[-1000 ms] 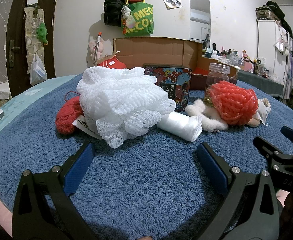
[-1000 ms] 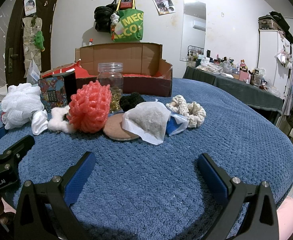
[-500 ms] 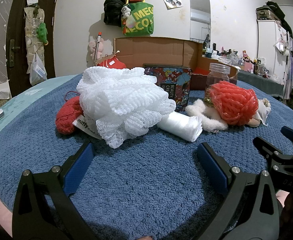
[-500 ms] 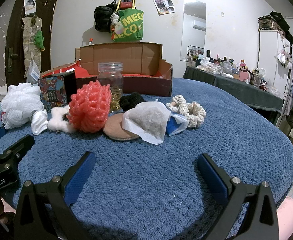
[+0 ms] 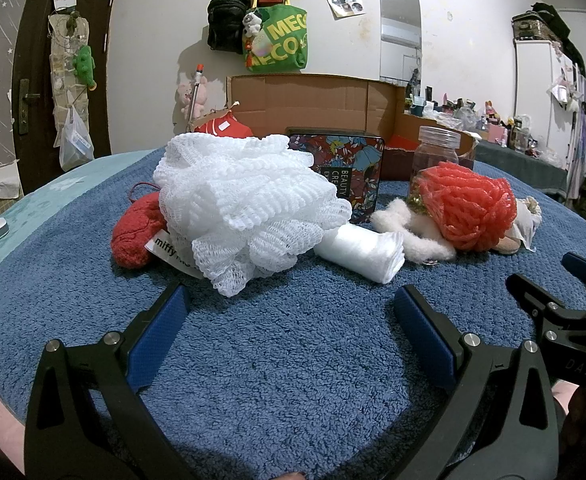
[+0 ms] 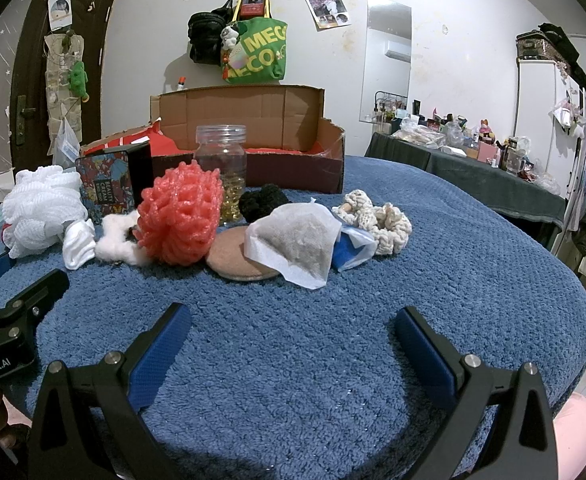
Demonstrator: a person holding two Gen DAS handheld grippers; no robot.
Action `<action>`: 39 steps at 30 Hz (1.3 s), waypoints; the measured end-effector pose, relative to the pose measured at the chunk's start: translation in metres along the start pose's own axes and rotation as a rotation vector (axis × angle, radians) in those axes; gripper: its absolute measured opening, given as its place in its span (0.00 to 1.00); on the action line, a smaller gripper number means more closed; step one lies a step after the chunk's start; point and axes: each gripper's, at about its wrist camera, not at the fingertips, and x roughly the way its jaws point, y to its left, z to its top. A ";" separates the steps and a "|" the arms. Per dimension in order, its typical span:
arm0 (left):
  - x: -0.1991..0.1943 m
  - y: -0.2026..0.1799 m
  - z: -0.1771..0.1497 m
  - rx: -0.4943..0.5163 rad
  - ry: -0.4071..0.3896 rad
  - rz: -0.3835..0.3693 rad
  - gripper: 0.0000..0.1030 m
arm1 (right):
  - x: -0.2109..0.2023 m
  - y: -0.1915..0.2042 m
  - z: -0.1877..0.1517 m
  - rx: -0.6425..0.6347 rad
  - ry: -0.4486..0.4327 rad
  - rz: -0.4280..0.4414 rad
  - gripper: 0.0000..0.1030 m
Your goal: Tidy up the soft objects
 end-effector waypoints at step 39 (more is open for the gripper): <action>-0.009 -0.002 0.019 0.026 -0.036 -0.024 1.00 | -0.011 0.008 0.023 -0.012 -0.056 0.028 1.00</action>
